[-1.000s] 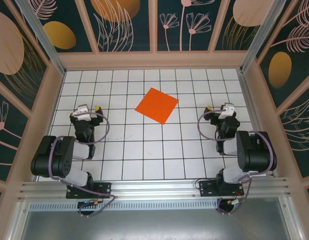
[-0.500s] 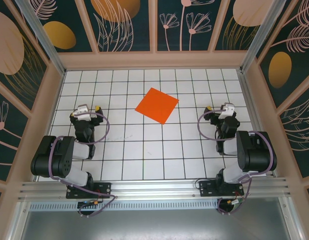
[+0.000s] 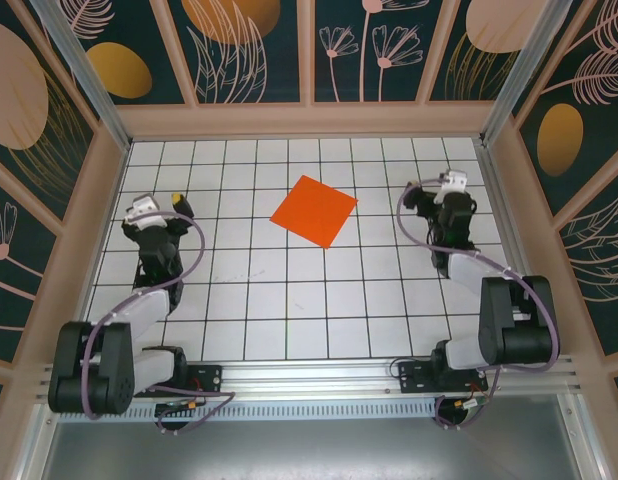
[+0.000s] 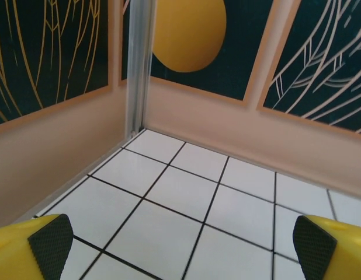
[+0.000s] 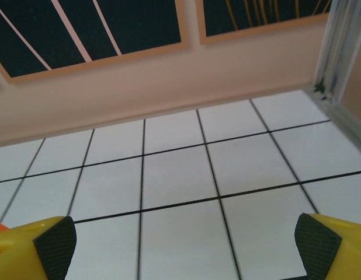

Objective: Fold a paper plane with a square sheet of paper (pick it up from the middle)
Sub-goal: Move the square sheet of paper to the center of the table.

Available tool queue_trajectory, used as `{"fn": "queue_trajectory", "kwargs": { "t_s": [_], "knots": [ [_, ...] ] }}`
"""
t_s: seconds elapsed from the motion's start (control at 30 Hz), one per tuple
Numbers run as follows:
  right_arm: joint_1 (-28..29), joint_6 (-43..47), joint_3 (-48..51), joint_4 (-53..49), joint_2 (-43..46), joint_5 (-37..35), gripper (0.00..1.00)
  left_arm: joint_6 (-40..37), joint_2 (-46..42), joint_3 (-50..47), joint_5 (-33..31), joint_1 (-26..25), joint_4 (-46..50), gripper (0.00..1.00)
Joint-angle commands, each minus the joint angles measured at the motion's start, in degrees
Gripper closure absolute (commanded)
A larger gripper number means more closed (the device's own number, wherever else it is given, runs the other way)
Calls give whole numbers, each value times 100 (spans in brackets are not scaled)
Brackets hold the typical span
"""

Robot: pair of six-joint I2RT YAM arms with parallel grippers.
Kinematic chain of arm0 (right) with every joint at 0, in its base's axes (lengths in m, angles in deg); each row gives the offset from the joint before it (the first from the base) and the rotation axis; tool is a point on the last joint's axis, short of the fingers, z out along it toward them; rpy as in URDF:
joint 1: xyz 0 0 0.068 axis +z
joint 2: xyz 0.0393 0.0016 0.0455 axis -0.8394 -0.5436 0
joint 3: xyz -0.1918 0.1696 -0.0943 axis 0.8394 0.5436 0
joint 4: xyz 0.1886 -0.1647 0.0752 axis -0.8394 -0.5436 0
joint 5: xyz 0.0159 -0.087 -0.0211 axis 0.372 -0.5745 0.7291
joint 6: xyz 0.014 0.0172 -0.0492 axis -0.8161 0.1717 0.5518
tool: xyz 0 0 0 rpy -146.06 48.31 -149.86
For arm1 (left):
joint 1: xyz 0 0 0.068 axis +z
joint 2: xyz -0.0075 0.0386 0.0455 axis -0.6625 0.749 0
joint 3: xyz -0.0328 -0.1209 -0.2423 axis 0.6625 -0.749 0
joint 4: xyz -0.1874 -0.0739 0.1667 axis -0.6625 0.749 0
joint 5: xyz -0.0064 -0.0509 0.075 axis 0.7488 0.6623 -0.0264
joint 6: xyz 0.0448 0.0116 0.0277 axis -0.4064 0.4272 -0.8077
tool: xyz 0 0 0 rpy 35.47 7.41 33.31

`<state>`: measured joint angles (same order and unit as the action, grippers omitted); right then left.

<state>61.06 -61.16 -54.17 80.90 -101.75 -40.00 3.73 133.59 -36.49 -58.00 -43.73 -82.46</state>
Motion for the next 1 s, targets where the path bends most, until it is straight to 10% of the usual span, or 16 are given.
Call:
{"fn": "queue_trajectory", "kwargs": {
  "t_s": [0.0,0.43,0.97],
  "knots": [
    [371,-807,-1104,-2196,-344,-157,1,706,-358,715,156,37,2048,2],
    [2320,-1507,-4179,-3995,-3277,681,1,1189,-266,2123,1000,31,4374,1],
    [2670,-1929,-5052,-5265,-4555,534,4,1019,104,2183,1168,35,4364,2]
  ]
}}
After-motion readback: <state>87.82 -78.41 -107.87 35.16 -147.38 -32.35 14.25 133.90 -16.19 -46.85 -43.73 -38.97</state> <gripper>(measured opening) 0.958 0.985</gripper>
